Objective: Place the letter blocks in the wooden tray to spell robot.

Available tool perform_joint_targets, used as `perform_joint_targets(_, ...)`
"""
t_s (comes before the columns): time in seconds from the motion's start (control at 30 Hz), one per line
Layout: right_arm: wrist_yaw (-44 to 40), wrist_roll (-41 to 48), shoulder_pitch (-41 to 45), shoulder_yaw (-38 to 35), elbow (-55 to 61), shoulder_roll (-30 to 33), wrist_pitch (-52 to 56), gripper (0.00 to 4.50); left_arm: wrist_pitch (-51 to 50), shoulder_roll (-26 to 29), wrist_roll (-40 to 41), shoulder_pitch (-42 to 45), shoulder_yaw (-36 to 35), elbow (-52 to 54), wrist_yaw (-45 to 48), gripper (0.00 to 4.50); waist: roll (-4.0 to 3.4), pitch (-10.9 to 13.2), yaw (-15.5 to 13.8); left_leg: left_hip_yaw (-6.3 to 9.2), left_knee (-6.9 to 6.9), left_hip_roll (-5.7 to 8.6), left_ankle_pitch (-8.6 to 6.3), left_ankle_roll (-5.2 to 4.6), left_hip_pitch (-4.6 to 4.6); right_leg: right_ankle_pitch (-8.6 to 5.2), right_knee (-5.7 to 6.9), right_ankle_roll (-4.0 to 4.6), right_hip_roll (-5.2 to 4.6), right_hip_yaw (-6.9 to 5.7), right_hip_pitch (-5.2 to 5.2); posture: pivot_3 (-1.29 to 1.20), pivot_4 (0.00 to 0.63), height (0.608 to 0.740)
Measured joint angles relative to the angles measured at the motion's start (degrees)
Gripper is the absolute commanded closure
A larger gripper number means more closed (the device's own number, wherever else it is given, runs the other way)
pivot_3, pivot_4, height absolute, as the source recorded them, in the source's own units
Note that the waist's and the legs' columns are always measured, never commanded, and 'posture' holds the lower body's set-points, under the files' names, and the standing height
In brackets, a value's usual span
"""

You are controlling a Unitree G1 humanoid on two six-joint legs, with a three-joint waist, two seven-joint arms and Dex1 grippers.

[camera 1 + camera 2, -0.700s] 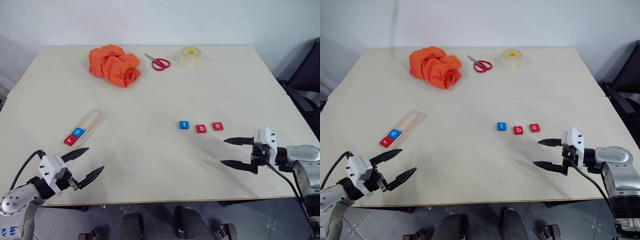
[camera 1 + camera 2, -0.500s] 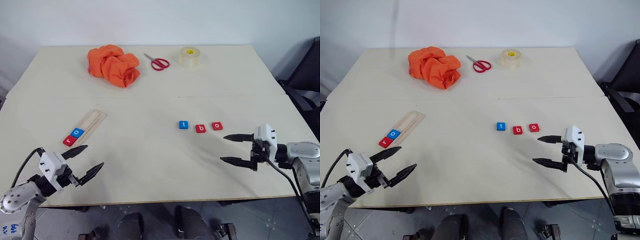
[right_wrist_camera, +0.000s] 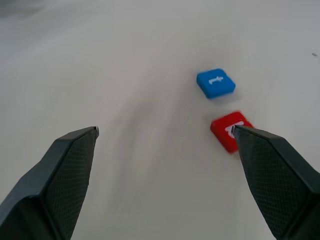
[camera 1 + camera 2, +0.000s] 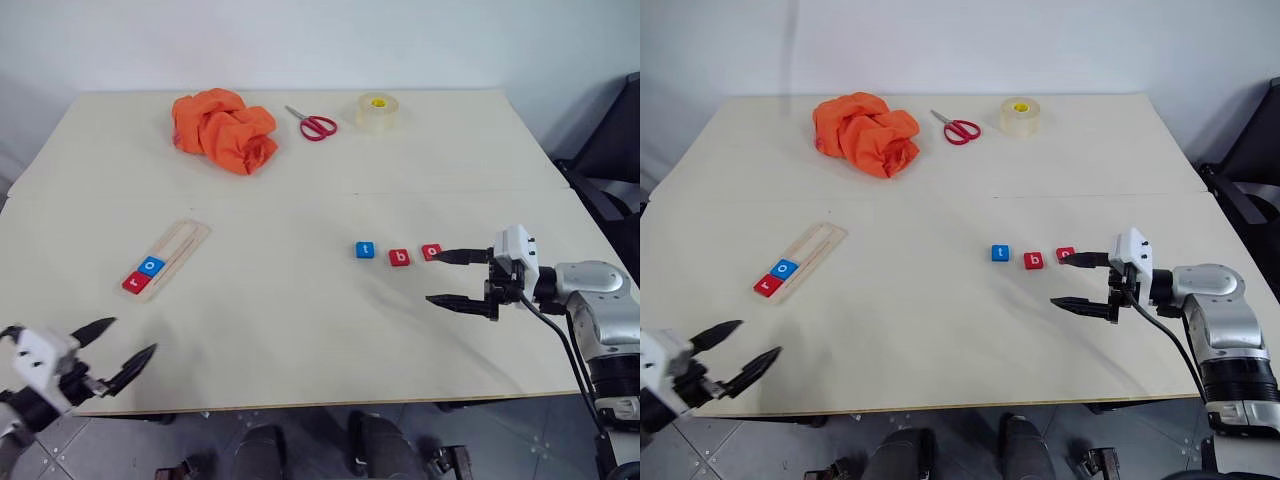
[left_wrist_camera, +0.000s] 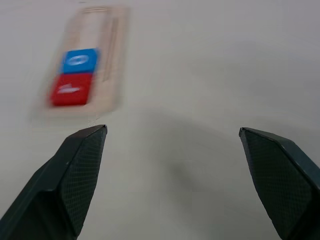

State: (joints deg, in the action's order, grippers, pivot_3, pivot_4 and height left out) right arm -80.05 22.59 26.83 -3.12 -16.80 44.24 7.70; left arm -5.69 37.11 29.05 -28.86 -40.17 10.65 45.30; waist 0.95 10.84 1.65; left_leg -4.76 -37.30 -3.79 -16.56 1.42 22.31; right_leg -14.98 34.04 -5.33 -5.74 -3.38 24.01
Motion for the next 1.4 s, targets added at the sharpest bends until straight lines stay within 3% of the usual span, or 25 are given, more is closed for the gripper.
perform_joint_targets(0.2,-1.44,-0.82,3.74,1.75,-3.42,-1.92,-0.34,0.03,-1.16,-0.37,0.39,-1.01,-3.09,-0.37,0.65,0.00,0.00,0.00,-0.05,-0.14,0.01,0.00,-0.01,0.01,0.02,0.00,0.05,0.00,0.02,0.13,0.11,0.00,0.150,0.740)
perform_joint_targets(0.37,-2.02,-0.98,4.78,2.80,-3.61,-2.41,-0.42,0.03,-4.29,1.44,0.35,3.99,-2.15,-2.40,0.39,0.00,0.01,0.00,-0.11,-0.42,-0.01,0.01,-0.01,0.00,0.07,0.00,0.37,0.01,0.05,0.43,0.43,0.00,0.150,0.740)
perform_joint_targets(0.73,-2.30,1.60,0.89,2.20,4.70,-1.78,3.95,0.03,-6.64,8.54,-5.39,27.20,10.90,-21.14,0.92,0.00,0.05,-0.03,-0.08,-0.60,-0.05,-0.02,0.01,0.04,0.03,-0.01,0.67,0.02,0.13,0.58,0.58,0.00,0.150,0.740)
perform_joint_targets(0.93,-0.77,2.66,-3.27,0.15,9.18,-0.63,6.18,0.03,-3.62,8.66,-8.99,36.09,16.41,-30.19,1.25,0.00,0.09,-0.05,-0.16,-0.63,-0.07,-0.02,0.01,0.04,0.02,-0.01,0.70,0.02,0.12,0.59,0.57,0.00,0.150,0.740)
perform_joint_targets(1.4,1.52,4.11,-7.53,-2.39,14.49,0.81,8.65,0.03,-0.61,7.99,-12.01,43.65,20.94,-40.45,0.65,0.00,0.12,-0.07,-0.21,-0.64,-0.32,-0.02,0.01,0.04,-0.05,-0.01,1.01,0.01,0.11,0.63,0.53,0.00,0.150,0.740)
